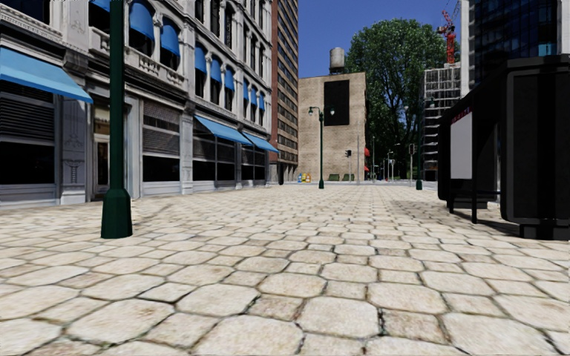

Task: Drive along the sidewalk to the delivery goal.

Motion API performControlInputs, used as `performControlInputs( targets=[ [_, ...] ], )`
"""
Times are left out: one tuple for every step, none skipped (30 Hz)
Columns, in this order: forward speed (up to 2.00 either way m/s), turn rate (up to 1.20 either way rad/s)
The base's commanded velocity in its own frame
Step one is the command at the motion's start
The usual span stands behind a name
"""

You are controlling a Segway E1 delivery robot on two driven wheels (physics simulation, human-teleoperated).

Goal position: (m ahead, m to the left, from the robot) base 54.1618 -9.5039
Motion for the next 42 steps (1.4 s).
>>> performControlInputs(
  targets=[
    [2.0,0.0],
    [2.0,0.0],
    [2.0,0.0],
    [2.0,0.0],
    [2.0,0.0],
    [2.0,0.0],
    [2.0,0.0],
    [2.0,0.0],
    [2.0,0.0],
    [2.0,0.0],
    [2.0,0.0],
    [2.0,0.0],
    [2.0,0.0],
    [2.0,0.0],
    [2.0,0.0],
    [2.0,0.0],
    [2.0,0.0],
    [2.0,0.0],
    [2.0,0.0],
    [2.0,0.0],
    [2.0,0.0],
    [2.0,0.0],
    [2.0,0.0],
    [2.0,0.0],
    [2.0,0.0],
    [2.0,0.0],
    [2.0,0.0],
    [2.0,0.0],
    [2.0,0.0],
    [2.0,0.0],
    [2.0,0.0],
    [2.0,0.0],
    [2.0,0.0],
    [2.0,0.0],
    [2.0,0.0],
    [2.0,0.0],
    [2.0,0.0],
    [2.0,0.0],
    [2.0,0.0],
    [2.0,0.0],
    [2.0,0.0],
    [2.0,0.0]
  ],
)
